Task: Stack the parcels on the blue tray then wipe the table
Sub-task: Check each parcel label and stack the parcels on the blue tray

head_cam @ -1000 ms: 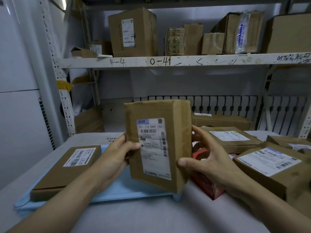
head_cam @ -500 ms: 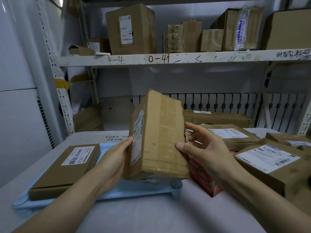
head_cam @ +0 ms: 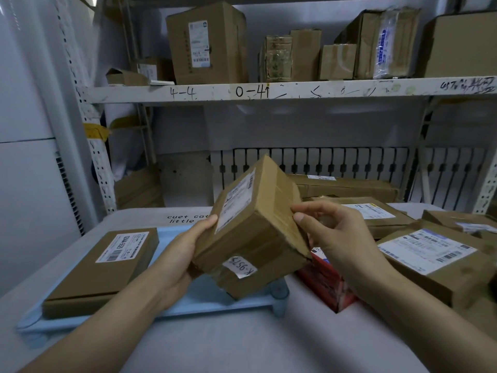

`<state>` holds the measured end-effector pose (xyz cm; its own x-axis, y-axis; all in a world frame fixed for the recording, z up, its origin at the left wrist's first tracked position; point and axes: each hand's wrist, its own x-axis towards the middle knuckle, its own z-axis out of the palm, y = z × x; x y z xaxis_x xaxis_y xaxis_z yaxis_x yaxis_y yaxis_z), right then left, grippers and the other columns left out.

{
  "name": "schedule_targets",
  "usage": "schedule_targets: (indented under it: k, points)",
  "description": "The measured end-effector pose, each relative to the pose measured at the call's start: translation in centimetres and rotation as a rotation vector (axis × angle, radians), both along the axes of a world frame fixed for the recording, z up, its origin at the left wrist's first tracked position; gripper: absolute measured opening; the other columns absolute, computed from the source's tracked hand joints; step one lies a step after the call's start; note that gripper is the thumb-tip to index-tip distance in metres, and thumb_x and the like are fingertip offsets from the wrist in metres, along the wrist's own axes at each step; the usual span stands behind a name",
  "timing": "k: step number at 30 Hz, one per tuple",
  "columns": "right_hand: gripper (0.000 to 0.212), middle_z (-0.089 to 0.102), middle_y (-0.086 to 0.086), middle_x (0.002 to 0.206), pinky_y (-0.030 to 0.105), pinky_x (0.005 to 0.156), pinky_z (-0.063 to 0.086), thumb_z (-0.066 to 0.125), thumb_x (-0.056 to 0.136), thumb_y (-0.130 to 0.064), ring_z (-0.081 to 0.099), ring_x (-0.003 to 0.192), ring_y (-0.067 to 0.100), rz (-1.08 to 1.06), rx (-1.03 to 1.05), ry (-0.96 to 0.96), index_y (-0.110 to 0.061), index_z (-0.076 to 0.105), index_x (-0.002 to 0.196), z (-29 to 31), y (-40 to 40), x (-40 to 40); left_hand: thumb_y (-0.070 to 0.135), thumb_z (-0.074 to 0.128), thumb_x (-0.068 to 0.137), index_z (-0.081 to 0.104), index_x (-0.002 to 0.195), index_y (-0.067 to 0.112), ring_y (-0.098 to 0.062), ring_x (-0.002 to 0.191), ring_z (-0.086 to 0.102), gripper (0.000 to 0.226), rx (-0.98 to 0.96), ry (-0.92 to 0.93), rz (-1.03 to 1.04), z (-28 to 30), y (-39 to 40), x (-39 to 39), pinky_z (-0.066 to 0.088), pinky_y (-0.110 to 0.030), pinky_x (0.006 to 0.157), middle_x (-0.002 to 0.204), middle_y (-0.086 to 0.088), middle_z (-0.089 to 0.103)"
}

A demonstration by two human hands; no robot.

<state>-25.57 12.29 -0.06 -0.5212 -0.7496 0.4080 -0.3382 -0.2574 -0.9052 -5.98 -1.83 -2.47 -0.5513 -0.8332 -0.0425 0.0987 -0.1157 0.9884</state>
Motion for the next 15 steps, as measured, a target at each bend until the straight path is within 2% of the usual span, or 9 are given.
schedule_targets:
  k: [3,5,8,10,12,15]
  points:
    - [0.011,0.072,0.012,0.090,0.030,0.063,0.054,0.066,0.094,-0.024,0.060,0.067,0.015,-0.030,0.041,-0.055,-0.022,0.077,0.093,-0.2,-0.2,0.1,0.050,0.054,0.091,0.073,0.117,0.021,-0.030,0.110,0.066,0.043,0.005,0.044,0.013,0.2,-0.2,0.3,0.044,-0.047,0.104,0.113,-0.011,0.074]
    - [0.025,0.067,0.028,0.091,0.032,0.061,0.053,0.063,0.095,-0.035,0.059,0.069,0.022,-0.011,0.071,-0.123,-0.014,0.076,0.091,-0.6,-0.4,0.1,0.056,0.051,0.091,0.073,0.117,0.023,-0.031,0.119,0.062,0.047,-0.011,0.035,0.020,0.3,-0.2,0.3,0.040,-0.052,0.110,0.117,-0.010,0.073]
    - [0.042,0.064,0.035,0.098,0.038,0.069,0.049,0.059,0.094,-0.048,0.057,0.075,0.027,0.016,0.103,-0.233,-0.009,0.076,0.096,-0.6,-0.4,0.4,0.061,0.044,0.092,0.076,0.110,0.025,-0.030,0.117,0.064,0.051,-0.060,-0.005,0.045,0.8,0.2,0.3,0.042,-0.050,0.107,0.114,-0.008,0.074]
    - [0.048,0.072,0.025,0.101,0.042,0.075,0.053,0.054,0.094,-0.054,0.066,0.079,0.034,0.024,0.143,-0.251,-0.011,0.076,0.101,-0.3,-0.3,0.7,0.061,0.039,0.095,0.079,0.102,0.029,-0.029,0.115,0.064,0.051,-0.111,-0.015,0.040,1.2,0.4,0.2,0.045,-0.047,0.103,0.114,-0.007,0.074]
    - [0.054,0.078,0.010,0.090,0.046,0.080,0.058,0.047,0.093,-0.063,0.073,0.086,0.033,0.025,0.208,-0.255,-0.017,0.076,0.098,0.0,-0.2,0.8,0.058,0.039,0.097,0.080,0.095,0.032,-0.026,0.103,0.066,0.048,-0.165,-0.008,0.058,1.7,0.8,0.0,0.048,-0.043,0.095,0.107,-0.002,0.076]
    - [0.077,0.079,0.007,0.086,0.052,0.083,0.059,0.041,0.079,-0.080,0.075,0.086,0.028,0.072,0.272,-0.340,-0.014,0.073,0.101,0.1,-0.1,0.8,0.054,0.042,0.097,0.078,0.098,0.032,-0.018,0.088,0.064,0.042,-0.273,-0.031,0.093,2.0,1.0,-0.2,0.050,-0.037,0.084,0.097,0.005,0.076]
